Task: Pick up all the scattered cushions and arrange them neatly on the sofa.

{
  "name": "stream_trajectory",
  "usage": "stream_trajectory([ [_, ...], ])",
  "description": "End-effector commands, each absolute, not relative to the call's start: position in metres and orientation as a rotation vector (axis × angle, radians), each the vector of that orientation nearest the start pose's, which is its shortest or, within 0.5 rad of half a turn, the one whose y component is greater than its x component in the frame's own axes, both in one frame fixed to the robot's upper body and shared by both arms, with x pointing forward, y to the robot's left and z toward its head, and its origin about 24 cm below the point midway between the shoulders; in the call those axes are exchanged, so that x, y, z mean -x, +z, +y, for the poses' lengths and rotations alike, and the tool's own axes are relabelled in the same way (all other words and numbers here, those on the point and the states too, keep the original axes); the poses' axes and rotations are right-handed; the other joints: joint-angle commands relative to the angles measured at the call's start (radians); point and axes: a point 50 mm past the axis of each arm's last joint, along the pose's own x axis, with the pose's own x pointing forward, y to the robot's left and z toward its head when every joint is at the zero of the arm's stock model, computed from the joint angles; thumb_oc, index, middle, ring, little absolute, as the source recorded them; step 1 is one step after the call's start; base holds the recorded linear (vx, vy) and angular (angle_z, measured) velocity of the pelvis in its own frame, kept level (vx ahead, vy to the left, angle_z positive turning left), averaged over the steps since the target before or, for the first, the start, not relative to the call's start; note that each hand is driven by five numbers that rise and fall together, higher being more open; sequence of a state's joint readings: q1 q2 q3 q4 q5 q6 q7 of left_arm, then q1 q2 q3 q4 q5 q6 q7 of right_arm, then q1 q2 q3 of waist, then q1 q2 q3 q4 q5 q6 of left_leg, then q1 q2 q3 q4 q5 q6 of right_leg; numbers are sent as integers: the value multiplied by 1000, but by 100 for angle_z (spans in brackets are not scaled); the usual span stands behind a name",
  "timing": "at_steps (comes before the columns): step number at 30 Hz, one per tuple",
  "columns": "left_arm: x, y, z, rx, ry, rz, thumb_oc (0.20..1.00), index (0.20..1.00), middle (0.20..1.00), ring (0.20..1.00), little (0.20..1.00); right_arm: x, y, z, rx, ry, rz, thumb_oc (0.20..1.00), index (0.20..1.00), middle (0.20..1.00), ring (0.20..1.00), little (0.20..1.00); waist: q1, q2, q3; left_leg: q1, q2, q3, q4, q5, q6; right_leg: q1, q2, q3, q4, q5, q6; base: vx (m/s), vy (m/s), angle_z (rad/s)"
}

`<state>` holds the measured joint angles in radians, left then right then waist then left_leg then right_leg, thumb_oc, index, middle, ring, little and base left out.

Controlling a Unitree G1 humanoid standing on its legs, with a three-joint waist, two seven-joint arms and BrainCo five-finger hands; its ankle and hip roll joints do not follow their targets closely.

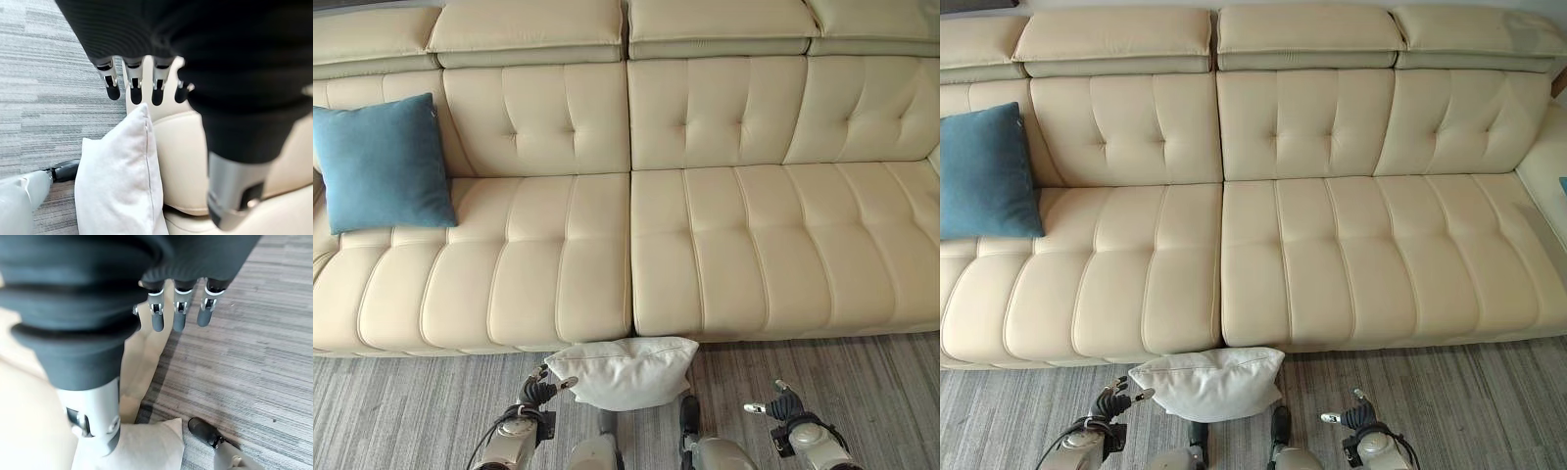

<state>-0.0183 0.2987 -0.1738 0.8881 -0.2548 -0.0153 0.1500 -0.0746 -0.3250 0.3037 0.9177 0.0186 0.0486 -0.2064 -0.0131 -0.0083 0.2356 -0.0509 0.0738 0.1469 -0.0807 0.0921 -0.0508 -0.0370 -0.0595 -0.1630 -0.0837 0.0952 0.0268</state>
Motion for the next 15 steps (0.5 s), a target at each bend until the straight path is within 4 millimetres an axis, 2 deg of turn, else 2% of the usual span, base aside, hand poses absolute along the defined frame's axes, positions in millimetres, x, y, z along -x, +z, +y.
stream_trajectory([
  [1, -183, -117, 242, -234, 248, 837, 1000, 1000, 1000, 1000, 1000, -197, -110, -233, 574, -84, 812, 1000, 1000, 1000, 1000, 1000, 23, -13, 50, -73, -2, -23, 50, -76, 11, -115, -46, 20, 171, -162, 62, -184, 22, -7],
  [2, -183, -117, 242, -234, 248, 837, 1000, 1000, 1000, 1000, 1000, -198, -110, -233, 574, -84, 812, 1000, 1000, 1000, 1000, 1000, 23, -13, 49, -77, -2, -23, 52, -77, 11, -118, -47, 20, 173, -163, 62, -198, 20, -7],
  [3, -189, -116, 245, -253, 267, 845, 1000, 1000, 1000, 1000, 1000, -206, -107, -233, 578, -105, 802, 1000, 1000, 1000, 1000, 1000, 23, -16, 78, -158, -2, -26, 96, -76, 12, -195, -53, 25, 205, -150, 59, -141, 11, -4],
  [4, -189, -116, 245, -253, 267, 844, 1000, 1000, 1000, 1000, 1000, -206, -107, -233, 578, -105, 802, 1000, 1000, 1000, 1000, 1000, 23, -17, 77, -161, -2, -26, 100, -79, 12, -199, -54, 25, 210, -153, 59, -261, 32, -1],
  [5, -193, -115, 252, -277, 304, 862, 1000, 1000, 1000, 1000, 1000, -220, -101, -233, 589, -141, 781, 1000, 1000, 1000, 1000, 1000, 22, -18, 107, -283, -2, -28, 165, -79, 14, -313, -69, 25, 255, -140, 53, -156, 20, -3],
  [6, -196, -113, 256, -276, 325, 861, 1000, 1000, 1000, 1000, 1000, -226, -97, -234, 586, -159, 768, 1000, 1000, 1000, 1000, 1000, 21, -19, 114, -327, -5, -29, 186, -79, 14, -355, -72, 23, 273, -137, 52, -157, 21, -6],
  [7, -196, -113, 256, -276, 325, 860, 1000, 1000, 1000, 1000, 1000, -227, -97, -234, 585, -159, 768, 1000, 1000, 1000, 1000, 1000, 20, -19, 113, -330, -5, -29, 188, -79, 14, -357, -72, 23, 274, -137, 52, -80, 2, -2],
  [8, -201, -109, 262, -268, 363, 850, 1000, 1000, 1000, 1000, 1000, -235, -92, -234, 576, -179, 747, 1000, 1000, 1000, 1000, 1000, 20, -18, 120, -380, -8, -32, 208, -80, 14, -402, -77, 19, 290, -135, 51, 0, 0, 0],
  [9, -205, -105, 268, -263, 399, 842, 1000, 1000, 1000, 1000, 1000, -242, -88, -234, 565, -196, 726, 1000, 1000, 1000, 1000, 1000, 21, -20, 124, -402, -8, -40, 222, -103, 6, -426, -77, 25, 306, -158, 56, 7, -6, 7],
  [10, -205, -105, 268, -263, 400, 841, 1000, 1000, 1000, 1000, 1000, -242, -87, -234, 565, -196, 725, 1000, 1000, 1000, 1000, 1000, 21, -20, 124, -405, -7, -40, 224, -104, 6, -429, -78, 25, 308, -159, 56, -47, -7, 7],
  [11, -226, -85, 285, -271, 471, 773, 1000, 1000, 1000, 1000, 1000, -269, -66, -237, 540, -249, 641, 1000, 1000, 1000, 1000, 1000, 19, -25, 138, -497, -7, -45, 261, -105, 3, -521, -84, 26, 348, -158, 57, -172, 23, 4],
  [12, -240, -69, 299, -281, 514, 719, 1000, 1000, 1000, 1000, 1000, -287, -48, -238, 515, -283, 564, 1000, 1000, 1000, 1000, 1000, 18, -25, 152, -585, -3, -50, 304, -109, 4, -606, -91, 25, 387, -156, 57, -208, 32, 1],
  [14, -258, -45, 314, -310, 563, 630, 1000, 1000, 1000, 1000, 1000, -312, -19, -240, 499, -319, 447, 1000, 1000, 1000, 1000, 1000, 14, -24, 166, -677, 3, -57, 344, -115, 4, -695, -97, 30, 429, -157, 59, -108, 34, 5],
  [15, -259, -44, 314, -309, 563, 629, 1000, 1000, 1000, 1000, 1000, -312, -19, -239, 499, -319, 445, 1000, 1000, 1000, 1000, 1000, 14, -25, 165, -683, 3, -57, 347, -117, 4, -700, -98, 30, 432, -158, 59, -56, 12, 10],
])
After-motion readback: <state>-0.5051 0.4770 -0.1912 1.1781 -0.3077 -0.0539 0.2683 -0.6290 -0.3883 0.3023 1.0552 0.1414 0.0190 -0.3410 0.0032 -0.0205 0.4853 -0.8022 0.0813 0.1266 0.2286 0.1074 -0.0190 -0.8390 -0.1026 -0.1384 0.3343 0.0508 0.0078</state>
